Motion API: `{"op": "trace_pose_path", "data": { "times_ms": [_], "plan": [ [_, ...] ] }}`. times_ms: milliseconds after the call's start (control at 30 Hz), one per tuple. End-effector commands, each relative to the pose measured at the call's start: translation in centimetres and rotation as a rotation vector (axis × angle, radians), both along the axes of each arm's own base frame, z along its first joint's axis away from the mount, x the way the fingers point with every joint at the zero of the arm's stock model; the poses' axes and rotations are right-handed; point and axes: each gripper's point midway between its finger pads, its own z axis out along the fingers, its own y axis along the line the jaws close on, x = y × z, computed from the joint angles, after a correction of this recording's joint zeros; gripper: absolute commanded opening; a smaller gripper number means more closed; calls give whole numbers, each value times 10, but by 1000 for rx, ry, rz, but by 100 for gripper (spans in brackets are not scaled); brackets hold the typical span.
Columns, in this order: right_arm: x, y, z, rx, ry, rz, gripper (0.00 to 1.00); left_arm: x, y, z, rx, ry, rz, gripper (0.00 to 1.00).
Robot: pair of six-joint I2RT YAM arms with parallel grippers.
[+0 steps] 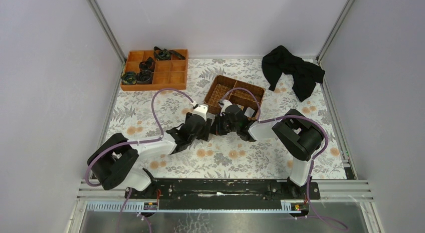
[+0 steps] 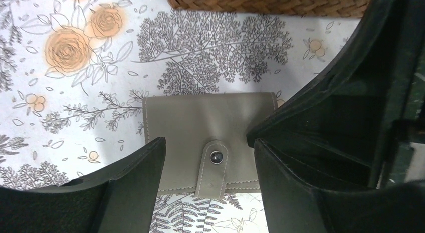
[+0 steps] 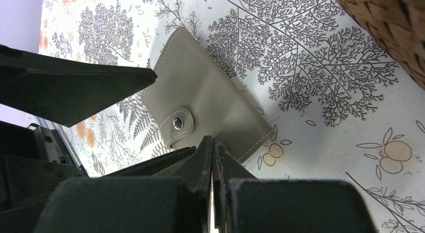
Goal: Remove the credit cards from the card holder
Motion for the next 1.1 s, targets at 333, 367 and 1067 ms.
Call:
{"op": "trace_pose_path", "data": {
  "times_ms": [333,367,1067],
  "plan": [
    [-53,-84,-97,-381,236,-39,0,-9,1,-27,17,62,-7,67],
    [-53,-84,-98,-381,239,-40,0,-10,2,-29,22,69,-10,66],
    [-52,-83,-97,-384,239,-37,0,-40,1,-54,53,212,-102,0]
  ]
}}
